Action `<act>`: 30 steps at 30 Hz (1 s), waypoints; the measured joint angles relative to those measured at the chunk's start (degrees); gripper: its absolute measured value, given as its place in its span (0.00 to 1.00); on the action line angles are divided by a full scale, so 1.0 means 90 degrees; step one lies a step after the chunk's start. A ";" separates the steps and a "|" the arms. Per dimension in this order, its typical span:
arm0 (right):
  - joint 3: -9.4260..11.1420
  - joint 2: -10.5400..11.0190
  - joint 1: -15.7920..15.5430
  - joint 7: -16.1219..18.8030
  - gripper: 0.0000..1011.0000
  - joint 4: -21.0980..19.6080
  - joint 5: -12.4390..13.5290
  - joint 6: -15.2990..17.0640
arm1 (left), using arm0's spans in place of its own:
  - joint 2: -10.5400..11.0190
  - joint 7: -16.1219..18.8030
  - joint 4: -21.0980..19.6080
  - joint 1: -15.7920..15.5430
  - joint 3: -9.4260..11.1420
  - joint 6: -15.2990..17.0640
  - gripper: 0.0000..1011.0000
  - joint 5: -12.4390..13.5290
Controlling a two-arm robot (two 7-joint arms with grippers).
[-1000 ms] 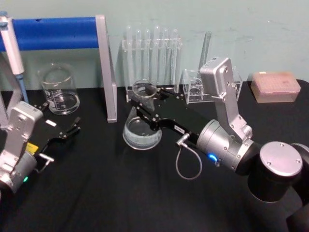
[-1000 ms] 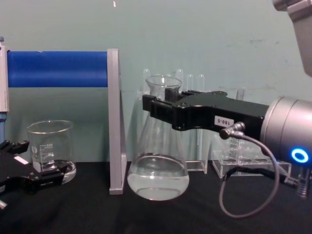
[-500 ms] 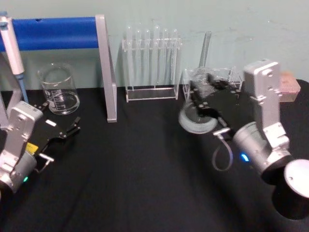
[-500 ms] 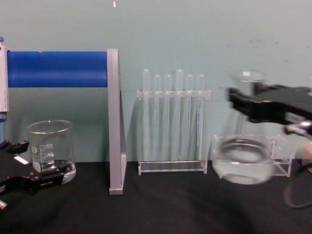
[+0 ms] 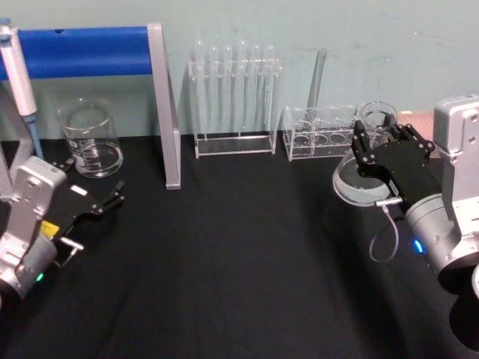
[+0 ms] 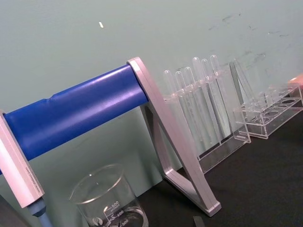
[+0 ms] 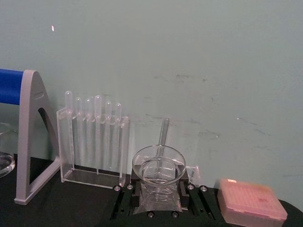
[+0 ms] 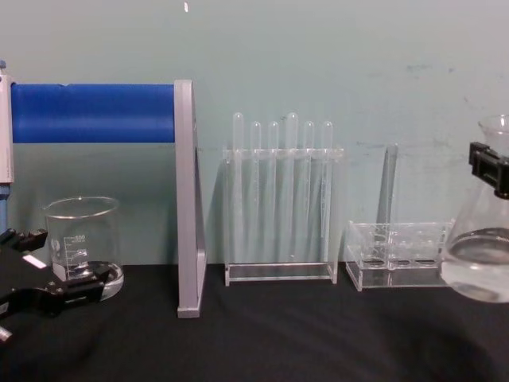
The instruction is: Grasp the erlenmeyer flask with one hand, shake it three times, then place it back.
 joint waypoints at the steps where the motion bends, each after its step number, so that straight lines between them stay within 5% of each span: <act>1: 0.0002 -0.0009 0.0008 0.0024 0.44 0.0008 0.0000 0.0000 | 0.0000 0.0000 0.0000 0.0000 0.0000 0.0000 0.99 0.0000; 8: -0.0170 -0.0077 0.0273 0.0505 0.44 0.0273 0.0010 -0.0028 | 0.0000 0.0000 0.0000 0.0000 0.0000 0.0000 0.99 0.0000; 21: -0.0951 -0.0190 0.1081 0.2080 0.44 0.1039 0.0174 -0.0225 | 0.0000 0.0000 0.0000 0.0000 0.0000 0.0000 0.99 0.0000; 30: -0.1125 -0.0168 0.1236 0.2430 0.44 0.1186 0.0375 -0.0327 | 0.0000 0.0000 0.0000 0.0001 0.0000 0.0000 0.99 0.0000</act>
